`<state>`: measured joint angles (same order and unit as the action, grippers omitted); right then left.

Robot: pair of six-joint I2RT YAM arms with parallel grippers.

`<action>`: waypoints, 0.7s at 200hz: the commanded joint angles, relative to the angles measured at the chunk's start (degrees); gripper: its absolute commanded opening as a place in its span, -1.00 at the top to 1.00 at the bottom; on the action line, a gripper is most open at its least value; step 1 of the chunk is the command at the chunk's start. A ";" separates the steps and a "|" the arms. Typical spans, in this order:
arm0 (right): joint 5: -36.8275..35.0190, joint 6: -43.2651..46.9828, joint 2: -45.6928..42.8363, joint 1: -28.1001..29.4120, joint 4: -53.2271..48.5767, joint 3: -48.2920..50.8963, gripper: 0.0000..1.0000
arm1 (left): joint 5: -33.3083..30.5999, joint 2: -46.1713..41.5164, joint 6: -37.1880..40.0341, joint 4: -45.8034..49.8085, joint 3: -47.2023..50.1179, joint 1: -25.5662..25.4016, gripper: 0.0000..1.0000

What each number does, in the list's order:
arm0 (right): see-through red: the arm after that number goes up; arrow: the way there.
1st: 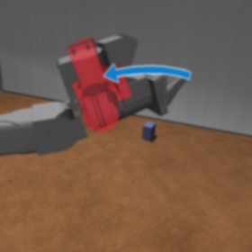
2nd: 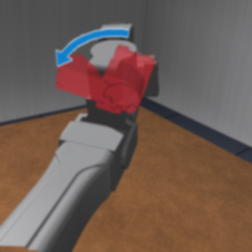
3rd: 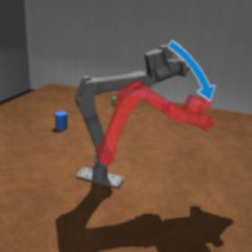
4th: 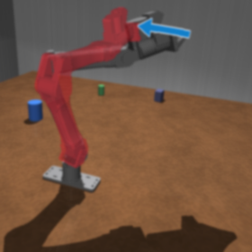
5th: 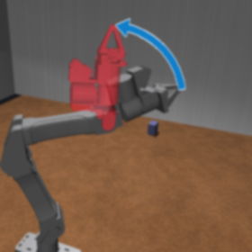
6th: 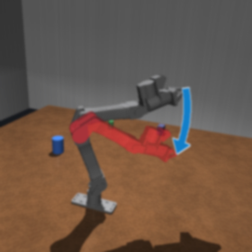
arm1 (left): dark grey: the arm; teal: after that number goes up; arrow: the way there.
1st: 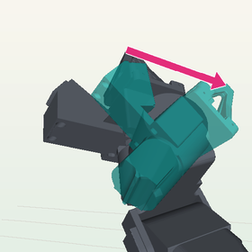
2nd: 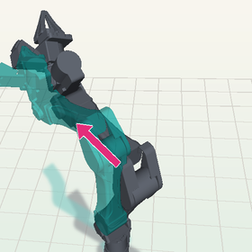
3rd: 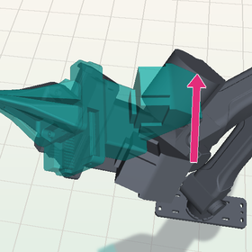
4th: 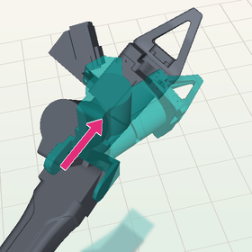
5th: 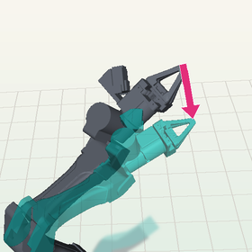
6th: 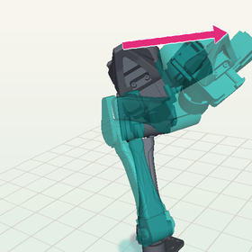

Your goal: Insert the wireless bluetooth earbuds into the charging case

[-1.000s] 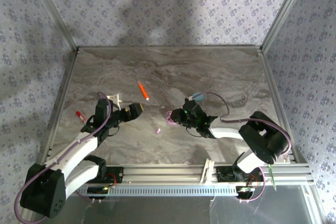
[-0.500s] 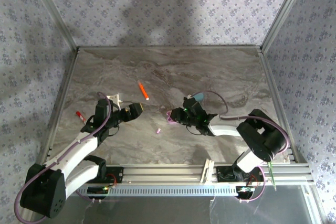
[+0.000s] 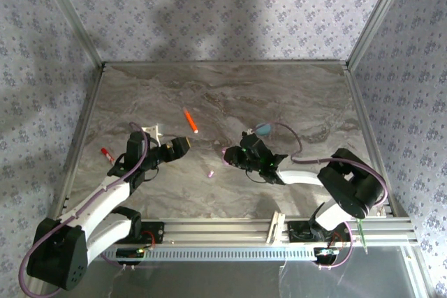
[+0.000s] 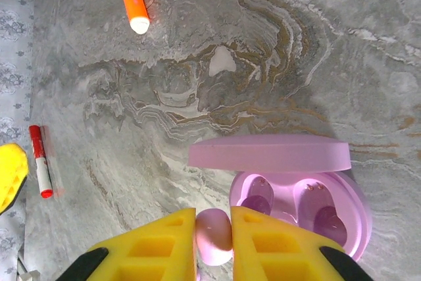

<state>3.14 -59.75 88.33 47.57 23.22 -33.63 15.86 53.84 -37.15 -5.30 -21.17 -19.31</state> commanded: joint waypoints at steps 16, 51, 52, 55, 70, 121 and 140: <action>-1.99 -1.41 1.49 0.33 1.95 0.24 0.62 | 0.55 -1.42 0.42 -0.41 -1.46 -0.52 -0.99; -2.05 -1.48 2.43 0.31 2.26 -0.25 0.62 | 0.58 -1.42 0.41 -0.36 -1.51 -0.54 -0.99; -2.02 -1.50 2.49 0.27 2.27 -0.23 0.62 | 0.53 -1.44 0.41 -0.34 -1.51 -0.50 -1.00; -2.00 -1.50 2.58 0.26 2.30 -0.21 0.62 | 0.57 -1.42 0.41 -0.33 -1.46 -0.52 -1.00; -1.83 -1.58 3.23 0.22 2.69 -0.38 0.62 | 0.58 -1.41 0.48 -0.32 -1.51 -0.47 -0.99; -1.86 -1.91 4.43 0.18 3.41 -0.47 0.62 | 0.49 -1.64 0.50 -0.24 -1.49 -0.54 -1.00; -2.15 -1.82 4.39 0.07 3.41 -0.46 0.62 | 0.47 -1.59 0.50 -0.24 -1.51 -0.48 -1.00</action>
<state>2.50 -60.86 91.83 47.55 26.65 -33.63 15.86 53.23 -37.12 -5.10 -21.17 -19.53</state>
